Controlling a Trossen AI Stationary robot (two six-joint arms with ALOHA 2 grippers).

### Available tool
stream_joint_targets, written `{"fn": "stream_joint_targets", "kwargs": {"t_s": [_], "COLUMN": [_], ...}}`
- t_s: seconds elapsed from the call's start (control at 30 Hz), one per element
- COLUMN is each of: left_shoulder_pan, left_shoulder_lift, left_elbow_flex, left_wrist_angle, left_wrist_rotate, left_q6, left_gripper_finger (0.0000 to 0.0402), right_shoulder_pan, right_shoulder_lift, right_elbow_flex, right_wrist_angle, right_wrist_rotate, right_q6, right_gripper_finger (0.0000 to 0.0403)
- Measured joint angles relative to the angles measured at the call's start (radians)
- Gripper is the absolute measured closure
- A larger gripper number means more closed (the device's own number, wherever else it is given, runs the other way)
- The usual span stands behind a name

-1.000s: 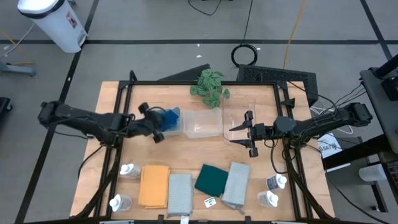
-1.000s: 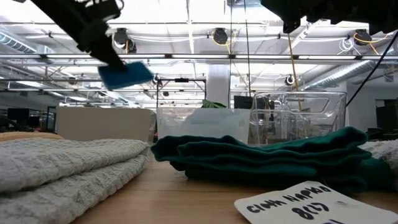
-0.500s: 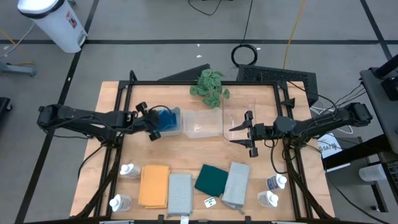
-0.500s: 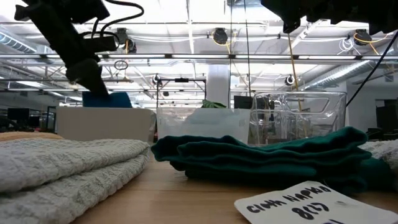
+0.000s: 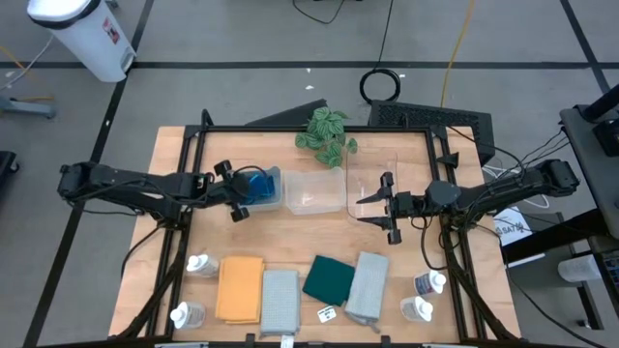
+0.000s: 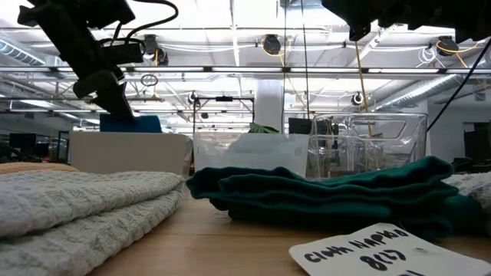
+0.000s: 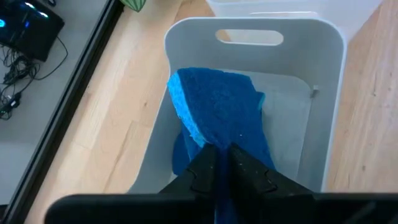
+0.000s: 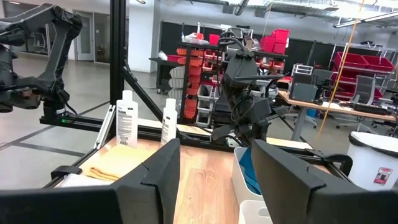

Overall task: Pick & Place Kitchen Items
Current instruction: Put the blue sponge into the gray bin

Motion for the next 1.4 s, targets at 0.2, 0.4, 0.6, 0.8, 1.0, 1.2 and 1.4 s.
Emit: {"fn": "stream_joint_targets", "kwargs": {"t_s": [0.2,0.4,0.6,0.8,1.0,1.2,1.4], "left_shoulder_pan": [0.0,-0.001,0.0,0.0,0.0,0.0,-0.001], "left_shoulder_lift": [0.0,0.002,0.05,0.14,0.178,0.162,0.116], "left_elbow_flex": [0.0,0.0,-0.001,-0.001,-0.001,0.012,0.047], "left_wrist_angle": [0.0,0.0,0.005,0.007,0.03,0.024,0.025], "left_wrist_rotate": [0.002,0.029,0.021,0.003,-0.04,-0.094,-0.077], "left_q6": [0.001,0.048,0.019,0.033,-0.023,-0.064,-0.053], "left_gripper_finger": [0.0367,0.0367,0.0366,0.0366,0.032,0.0224,0.0153], "right_shoulder_pan": [0.0,0.0,0.0,0.0,0.0,0.0,0.0], "right_shoulder_lift": [0.0,0.0,0.0,0.0,0.0,0.0,0.0], "right_elbow_flex": [0.0,0.0,0.0,0.0,0.0,0.0,0.0], "right_wrist_angle": [0.0,0.0,0.0,0.0,0.0,0.0,0.0], "right_wrist_rotate": [0.0,0.0,0.0,0.0,0.0,0.0,0.0], "right_q6": [0.0,0.0,0.0,0.0,0.0,0.0,0.0], "right_gripper_finger": [0.0232,0.0232,0.0232,0.0232,0.0232,0.0232,0.0232]}}
